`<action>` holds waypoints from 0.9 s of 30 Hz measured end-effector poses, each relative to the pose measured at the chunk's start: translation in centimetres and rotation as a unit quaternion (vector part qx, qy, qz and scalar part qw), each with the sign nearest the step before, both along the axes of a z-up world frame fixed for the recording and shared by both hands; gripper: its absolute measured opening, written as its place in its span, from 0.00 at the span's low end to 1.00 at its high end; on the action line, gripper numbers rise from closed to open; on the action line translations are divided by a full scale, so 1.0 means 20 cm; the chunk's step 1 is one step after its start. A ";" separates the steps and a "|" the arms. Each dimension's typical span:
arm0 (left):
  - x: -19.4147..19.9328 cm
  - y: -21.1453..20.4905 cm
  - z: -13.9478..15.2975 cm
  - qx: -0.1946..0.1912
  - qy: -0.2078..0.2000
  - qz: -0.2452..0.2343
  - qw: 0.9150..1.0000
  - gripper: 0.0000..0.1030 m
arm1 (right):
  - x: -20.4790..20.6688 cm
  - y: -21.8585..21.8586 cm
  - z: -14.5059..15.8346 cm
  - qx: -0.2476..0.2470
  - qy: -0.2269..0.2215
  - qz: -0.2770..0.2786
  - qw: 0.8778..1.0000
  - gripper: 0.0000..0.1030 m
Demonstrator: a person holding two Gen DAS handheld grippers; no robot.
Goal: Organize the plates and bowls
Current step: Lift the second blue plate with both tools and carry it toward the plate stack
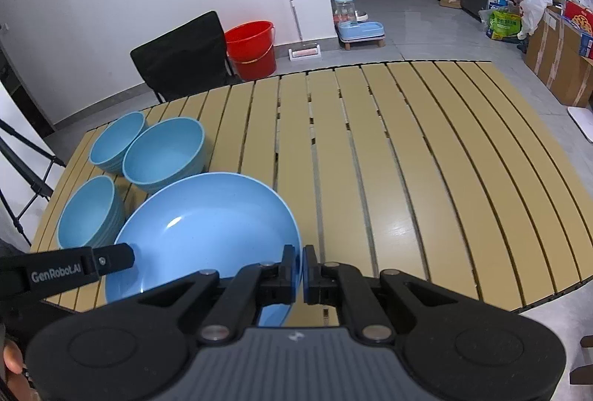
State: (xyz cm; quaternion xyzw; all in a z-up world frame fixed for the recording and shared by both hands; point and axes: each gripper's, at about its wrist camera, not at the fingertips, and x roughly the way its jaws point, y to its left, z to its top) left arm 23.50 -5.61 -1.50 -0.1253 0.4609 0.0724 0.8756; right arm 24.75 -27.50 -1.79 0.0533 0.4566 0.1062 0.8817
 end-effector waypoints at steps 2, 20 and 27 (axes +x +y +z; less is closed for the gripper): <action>-0.01 0.02 0.00 -0.001 0.000 0.003 1.000 0.08 | 0.00 0.03 0.00 -0.001 0.001 0.002 1.000 0.03; -0.07 0.27 -0.04 0.000 0.005 0.031 1.000 0.08 | -0.04 0.30 -0.06 -0.007 0.010 0.033 0.999 0.04; -0.06 0.34 -0.08 0.001 0.005 0.034 0.999 0.08 | -0.03 0.37 -0.09 -0.005 0.012 0.035 0.999 0.04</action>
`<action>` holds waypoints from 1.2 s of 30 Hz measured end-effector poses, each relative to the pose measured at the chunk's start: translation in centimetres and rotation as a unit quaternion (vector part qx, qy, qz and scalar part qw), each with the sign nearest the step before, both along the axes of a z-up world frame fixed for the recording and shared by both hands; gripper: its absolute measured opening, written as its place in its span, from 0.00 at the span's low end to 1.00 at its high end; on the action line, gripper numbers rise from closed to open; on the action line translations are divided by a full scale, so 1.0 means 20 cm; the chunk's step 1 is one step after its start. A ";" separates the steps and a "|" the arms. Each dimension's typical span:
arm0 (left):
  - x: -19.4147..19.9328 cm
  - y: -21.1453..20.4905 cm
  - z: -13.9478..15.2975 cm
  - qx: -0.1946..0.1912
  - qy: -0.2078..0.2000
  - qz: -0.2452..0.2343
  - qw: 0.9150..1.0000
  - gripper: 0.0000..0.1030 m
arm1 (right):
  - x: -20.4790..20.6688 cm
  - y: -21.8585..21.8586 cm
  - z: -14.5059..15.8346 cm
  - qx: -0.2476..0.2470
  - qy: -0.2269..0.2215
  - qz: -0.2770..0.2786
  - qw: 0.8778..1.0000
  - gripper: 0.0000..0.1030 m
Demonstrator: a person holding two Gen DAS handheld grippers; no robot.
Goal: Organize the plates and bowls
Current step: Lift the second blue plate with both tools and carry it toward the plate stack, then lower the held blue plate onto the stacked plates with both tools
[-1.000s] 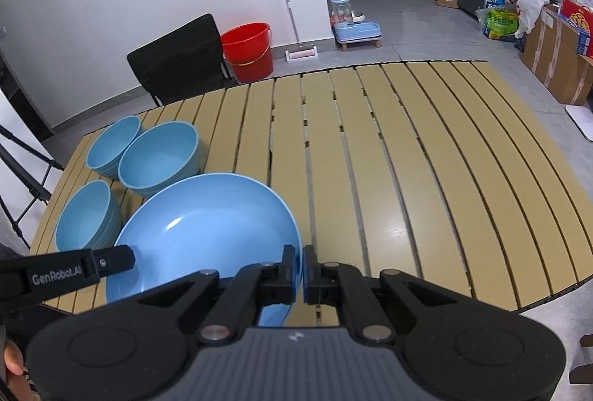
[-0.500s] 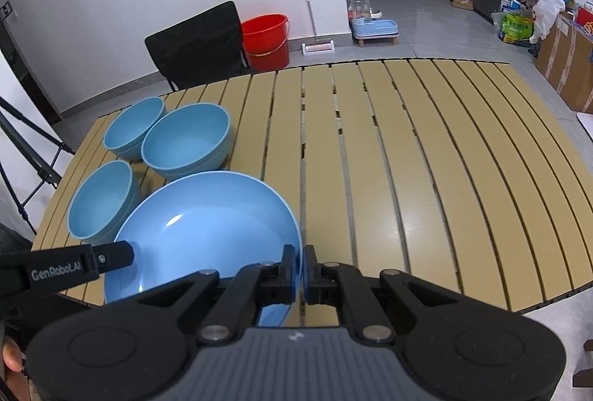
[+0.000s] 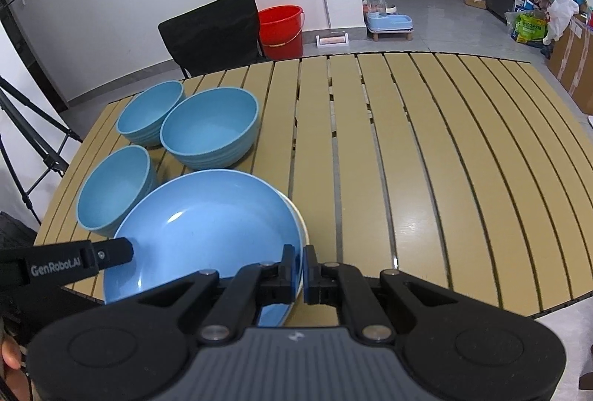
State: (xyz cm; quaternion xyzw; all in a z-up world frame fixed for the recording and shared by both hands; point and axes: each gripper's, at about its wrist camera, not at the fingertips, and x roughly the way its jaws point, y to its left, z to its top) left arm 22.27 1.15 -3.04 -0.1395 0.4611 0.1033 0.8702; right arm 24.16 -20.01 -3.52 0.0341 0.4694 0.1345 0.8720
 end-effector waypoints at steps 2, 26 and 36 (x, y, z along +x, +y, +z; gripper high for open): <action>0.00 0.03 -0.01 0.000 0.001 0.002 1.000 0.08 | 0.01 0.03 -0.02 0.000 0.002 0.002 1.000 0.03; 0.13 0.19 -0.25 0.008 0.013 0.007 1.000 0.08 | 0.10 0.22 -0.20 -0.011 0.005 0.009 1.000 0.03; 0.16 0.19 -0.33 0.020 0.013 0.004 1.000 0.08 | 0.12 0.26 -0.27 -0.031 -0.008 0.017 0.999 0.03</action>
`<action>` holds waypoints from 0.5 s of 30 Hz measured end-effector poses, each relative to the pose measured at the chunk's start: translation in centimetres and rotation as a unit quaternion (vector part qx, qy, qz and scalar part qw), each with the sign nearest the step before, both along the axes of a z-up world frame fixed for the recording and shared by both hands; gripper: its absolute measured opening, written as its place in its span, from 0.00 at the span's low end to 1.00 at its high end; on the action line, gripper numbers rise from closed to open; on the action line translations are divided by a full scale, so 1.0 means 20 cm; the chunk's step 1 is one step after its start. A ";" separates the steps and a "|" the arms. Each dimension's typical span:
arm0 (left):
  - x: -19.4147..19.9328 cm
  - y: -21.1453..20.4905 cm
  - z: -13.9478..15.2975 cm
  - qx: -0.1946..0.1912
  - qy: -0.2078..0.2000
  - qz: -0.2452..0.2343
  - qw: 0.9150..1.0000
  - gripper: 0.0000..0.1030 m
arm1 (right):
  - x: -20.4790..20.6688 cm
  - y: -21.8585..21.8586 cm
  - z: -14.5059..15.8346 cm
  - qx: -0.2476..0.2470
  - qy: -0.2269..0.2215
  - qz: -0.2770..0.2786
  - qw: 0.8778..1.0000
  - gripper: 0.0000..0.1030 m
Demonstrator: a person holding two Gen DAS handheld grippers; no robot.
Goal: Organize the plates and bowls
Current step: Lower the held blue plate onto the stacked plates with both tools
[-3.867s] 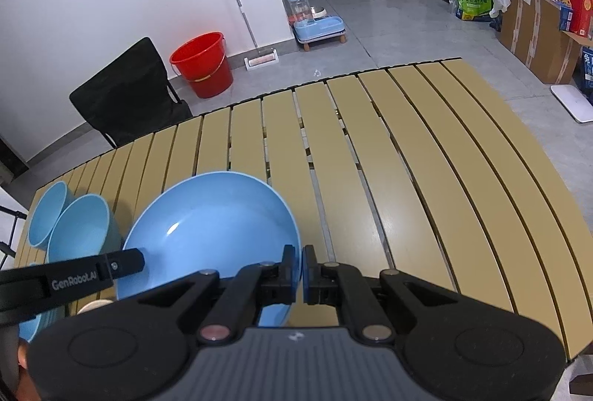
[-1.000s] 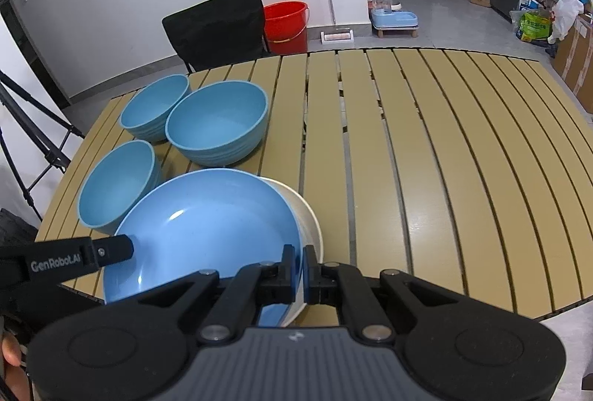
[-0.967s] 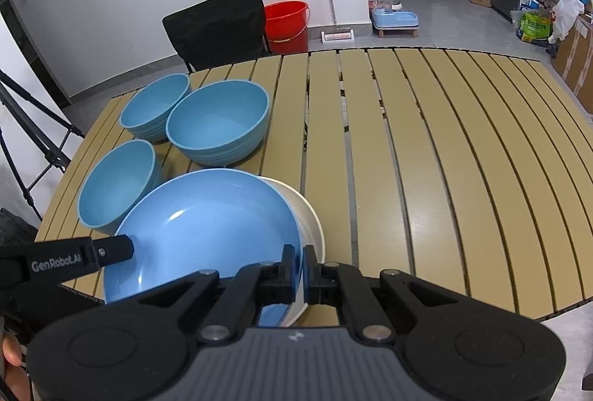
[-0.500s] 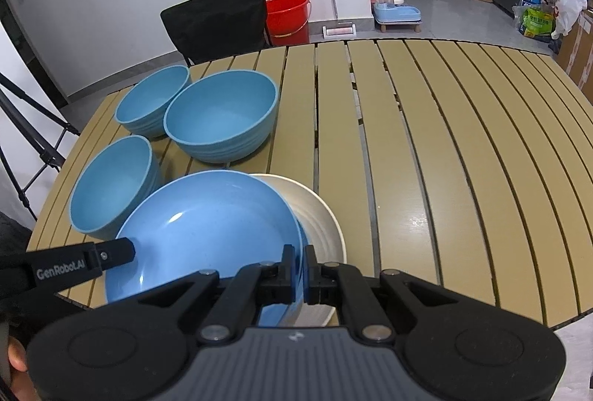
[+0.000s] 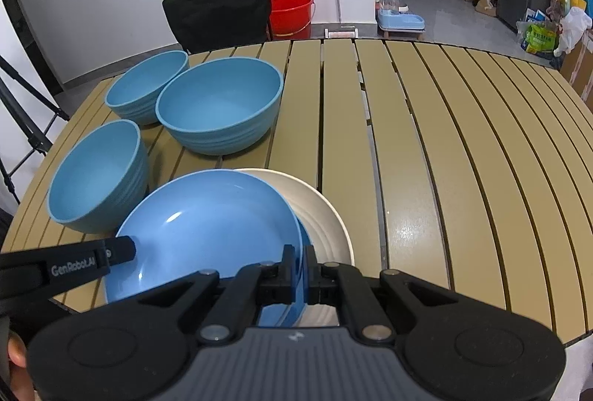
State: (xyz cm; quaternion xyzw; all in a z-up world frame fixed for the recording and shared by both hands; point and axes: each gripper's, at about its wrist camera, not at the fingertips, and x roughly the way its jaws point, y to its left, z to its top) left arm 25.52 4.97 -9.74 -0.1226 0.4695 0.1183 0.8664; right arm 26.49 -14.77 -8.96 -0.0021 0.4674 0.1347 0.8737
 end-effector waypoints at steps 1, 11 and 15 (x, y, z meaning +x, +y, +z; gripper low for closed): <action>0.00 0.00 -0.01 0.001 0.002 0.000 1.000 0.08 | 0.00 0.00 0.00 -0.002 -0.002 0.001 1.000 0.03; 0.03 -0.02 -0.07 0.007 0.009 -0.003 1.000 0.08 | 0.01 0.03 -0.06 -0.022 -0.017 0.007 1.000 0.03; 0.04 -0.02 -0.09 0.008 0.013 -0.003 1.000 0.08 | 0.01 0.03 -0.07 -0.029 -0.023 0.011 0.999 0.04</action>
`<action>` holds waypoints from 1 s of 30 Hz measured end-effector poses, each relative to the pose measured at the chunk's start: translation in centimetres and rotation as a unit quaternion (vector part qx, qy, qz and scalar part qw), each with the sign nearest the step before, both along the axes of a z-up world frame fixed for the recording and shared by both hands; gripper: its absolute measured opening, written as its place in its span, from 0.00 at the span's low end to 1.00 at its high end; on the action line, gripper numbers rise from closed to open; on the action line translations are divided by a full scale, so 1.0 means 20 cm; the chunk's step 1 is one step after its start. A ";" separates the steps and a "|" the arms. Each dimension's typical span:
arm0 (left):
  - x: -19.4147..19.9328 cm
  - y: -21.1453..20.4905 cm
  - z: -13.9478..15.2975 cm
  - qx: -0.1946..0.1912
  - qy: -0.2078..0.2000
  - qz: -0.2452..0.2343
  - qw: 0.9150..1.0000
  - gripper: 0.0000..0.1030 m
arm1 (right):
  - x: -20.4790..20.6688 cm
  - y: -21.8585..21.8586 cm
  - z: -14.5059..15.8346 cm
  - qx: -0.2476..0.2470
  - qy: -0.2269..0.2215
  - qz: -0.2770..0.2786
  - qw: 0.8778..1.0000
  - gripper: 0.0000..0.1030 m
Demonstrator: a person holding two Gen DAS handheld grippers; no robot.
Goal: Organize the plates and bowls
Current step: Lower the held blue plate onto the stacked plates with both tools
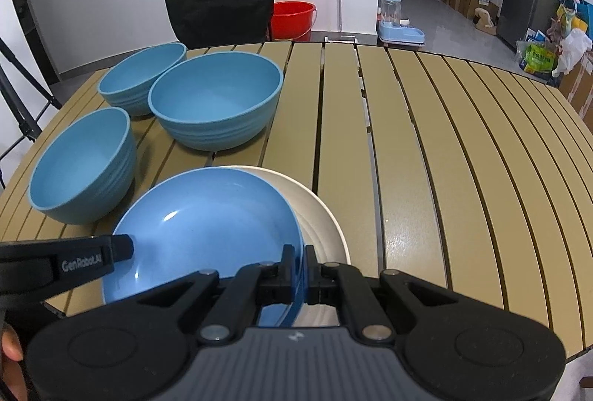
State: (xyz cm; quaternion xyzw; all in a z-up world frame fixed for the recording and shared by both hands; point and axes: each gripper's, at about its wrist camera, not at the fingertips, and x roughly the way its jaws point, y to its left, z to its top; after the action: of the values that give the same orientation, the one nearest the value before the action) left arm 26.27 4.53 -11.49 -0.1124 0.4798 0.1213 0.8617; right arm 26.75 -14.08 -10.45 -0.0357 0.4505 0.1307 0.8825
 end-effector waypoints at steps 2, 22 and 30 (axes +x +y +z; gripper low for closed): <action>0.00 0.00 -0.01 0.000 0.002 0.000 1.000 0.08 | 0.00 0.01 0.00 -0.004 -0.003 0.003 1.000 0.04; 0.01 -0.02 -0.04 0.006 0.007 -0.003 1.000 0.08 | -0.01 0.04 -0.05 -0.040 -0.028 0.020 0.999 0.06; 0.00 0.00 -0.04 -0.003 -0.001 -0.004 1.000 0.09 | 0.00 0.02 -0.06 -0.026 -0.018 0.015 0.999 0.11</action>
State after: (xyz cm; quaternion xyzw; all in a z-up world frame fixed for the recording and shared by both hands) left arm 26.21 4.45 -12.29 -0.1134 0.4801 0.1164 0.8620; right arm 26.66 -13.58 -11.63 -0.0678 0.4368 0.1318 0.8873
